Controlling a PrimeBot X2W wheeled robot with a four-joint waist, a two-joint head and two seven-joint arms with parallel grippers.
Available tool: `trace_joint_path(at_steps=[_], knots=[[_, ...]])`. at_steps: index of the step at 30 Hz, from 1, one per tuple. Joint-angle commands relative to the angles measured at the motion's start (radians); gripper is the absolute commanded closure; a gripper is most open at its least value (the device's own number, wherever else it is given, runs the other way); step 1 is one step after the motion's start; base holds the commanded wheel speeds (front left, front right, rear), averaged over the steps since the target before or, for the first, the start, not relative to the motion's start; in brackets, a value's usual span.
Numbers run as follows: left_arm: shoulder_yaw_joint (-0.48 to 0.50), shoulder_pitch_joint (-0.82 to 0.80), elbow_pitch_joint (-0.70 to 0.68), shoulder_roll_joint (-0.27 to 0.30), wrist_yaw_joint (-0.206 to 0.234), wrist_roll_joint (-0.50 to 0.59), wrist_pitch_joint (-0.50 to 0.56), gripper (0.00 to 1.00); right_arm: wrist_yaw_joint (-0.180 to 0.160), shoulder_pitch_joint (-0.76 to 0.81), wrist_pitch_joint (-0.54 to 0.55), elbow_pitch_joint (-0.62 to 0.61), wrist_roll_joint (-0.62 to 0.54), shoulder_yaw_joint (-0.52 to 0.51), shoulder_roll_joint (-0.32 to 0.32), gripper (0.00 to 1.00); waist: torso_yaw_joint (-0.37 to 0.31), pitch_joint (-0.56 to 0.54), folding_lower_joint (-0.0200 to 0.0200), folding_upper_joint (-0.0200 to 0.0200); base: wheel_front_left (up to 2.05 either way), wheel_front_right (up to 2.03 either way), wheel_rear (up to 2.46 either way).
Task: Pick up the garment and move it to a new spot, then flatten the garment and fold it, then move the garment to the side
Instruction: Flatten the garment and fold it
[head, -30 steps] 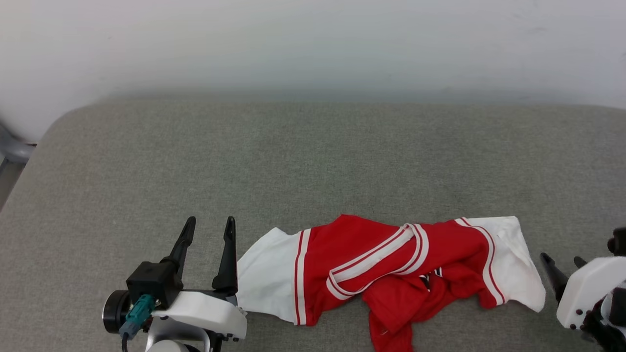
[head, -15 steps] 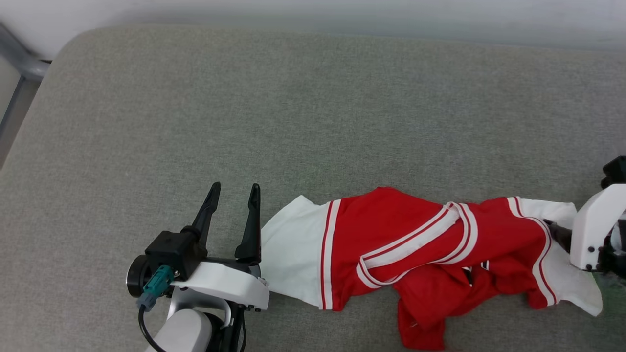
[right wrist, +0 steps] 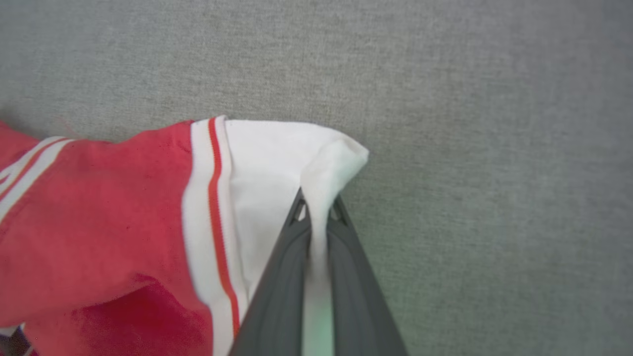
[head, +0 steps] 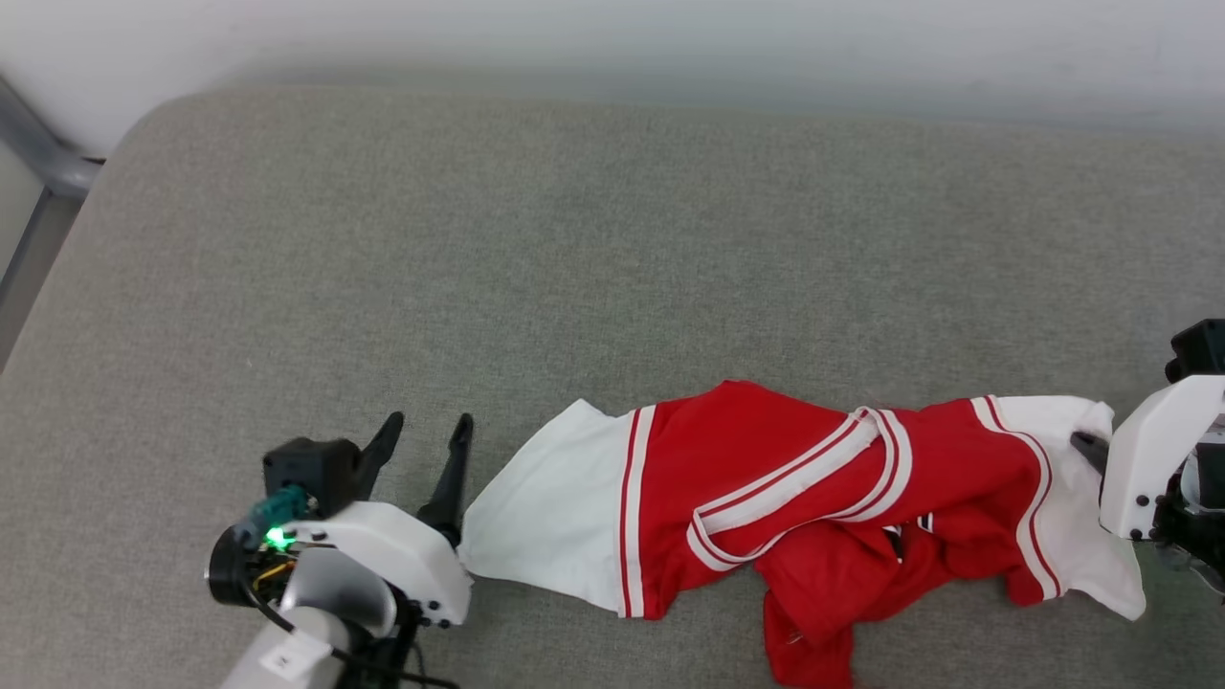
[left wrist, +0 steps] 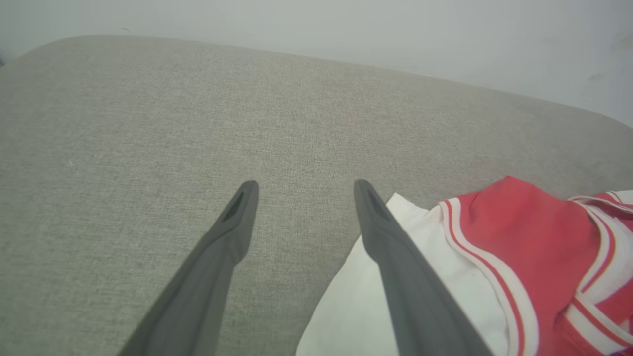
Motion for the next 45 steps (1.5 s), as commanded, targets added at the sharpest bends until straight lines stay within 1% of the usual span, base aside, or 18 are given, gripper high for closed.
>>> trace_joint_path(at_steps=[1,4,7,10,13,16,21,26,27,28,29,30,32,38,41,45], knots=[[0.008,-0.001,-0.004,0.013,-0.005,-0.012,0.021,0.0,0.0,0.013,-0.011,-0.016,-0.009,-0.005,0.007,1.0,-0.012,-0.021,-0.0001,0.0,0.0,0.0,0.0],[0.011,0.002,-0.02,0.069,-0.016,-0.062,0.181,0.0,0.0,0.049,-0.045,-0.082,-0.023,-0.016,0.03,1.0,-0.033,-0.051,-0.0001,0.0,0.0,0.0,0.0],[0.017,0.012,-0.04,0.128,-0.022,-0.111,0.327,0.0,0.0,0.092,-0.055,-0.152,-0.041,-0.02,0.057,1.0,-0.058,-0.072,-0.0001,0.0,0.0,0.0,0.0],[0.019,0.022,-0.053,0.169,-0.031,-0.171,0.463,0.0,0.0,0.132,-0.051,-0.217,-0.051,-0.018,0.088,1.0,-0.085,-0.079,-0.0001,0.0,0.0,0.0,0.0],[0.011,0.032,-0.059,0.194,-0.039,-0.219,0.566,0.0,0.0,0.168,-0.045,-0.271,-0.06,-0.012,0.114,1.0,-0.113,-0.075,-0.0001,0.0,0.0,0.0,0.0],[0.001,0.034,-0.05,0.204,-0.046,-0.256,0.639,0.0,0.0,0.188,-0.042,-0.315,-0.063,-0.006,0.134,1.0,-0.141,-0.061,-0.0001,0.0,0.0,0.0,0.0],[-0.031,0.015,0.007,0.203,-0.051,-0.266,0.703,0.0,0.0,0.205,-0.051,-0.353,-0.061,0.008,0.156,1.0,-0.178,-0.037,-0.0001,0.0,0.0,0.0,0.0],[-0.105,0.015,0.088,0.173,-0.081,-0.271,0.782,0.0,0.0,0.206,-0.055,-0.358,-0.059,0.009,0.151,1.0,-0.198,-0.024,-0.0001,0.0,0.0,0.0,0.0],[-0.126,0.019,0.1,0.165,-0.087,-0.274,0.808,0.2,0.0,0.205,-0.056,-0.355,-0.061,0.008,0.149,1.0,-0.199,-0.023,-0.0001,0.0,0.0,0.0,0.0],[-0.144,0.021,0.107,0.156,-0.097,-0.277,0.825,0.57,0.0,0.203,-0.057,-0.353,-0.06,0.006,0.149,1.0,-0.2,-0.023,-0.0001,0.0,0.0,0.0,0.0],[-0.152,0.019,0.109,0.149,-0.103,-0.277,0.827,0.76,0.0,0.199,-0.057,-0.35,-0.058,0.004,0.147,1.0,-0.201,-0.023,-0.0001,0.0,0.0,0.0,0.0],[-0.159,0.013,0.113,0.149,-0.106,-0.268,0.831,1.0,0.0,0.196,-0.057,-0.346,-0.06,0.002,0.145,1.0,-0.2,-0.024,-0.0001,0.0,0.0,0.0,0.0],[-0.159,0.002,0.116,0.143,-0.107,-0.266,0.818,1.0,0.0,0.188,-0.062,-0.341,-0.059,-0.002,0.143,1.0,-0.197,-0.028,-0.0001,0.0,0.0,0.0,0.0],[-0.123,-0.054,0.09,0.186,-0.093,-0.206,0.731,1.0,0.0,0.177,-0.099,-0.33,-0.072,-0.023,0.128,1.0,-0.182,-0.062,-0.0001,0.0,0.0,0.0,0.0],[-0.095,-0.084,0.057,0.211,-0.08,-0.179,0.678,1.0,0.0,0.165,-0.122,-0.327,-0.087,-0.034,0.119,1.0,-0.174,-0.083,-0.0001,0.0,0.0,0.0,0.0],[-0.063,-0.128,0.022,0.223,-0.056,-0.148,0.625,1.0,-0.001,0.13,-0.157,-0.317,-0.099,-0.043,0.114,1.0,-0.163,-0.102,-0.0001,0.0,0.0,0.0,0.0]])
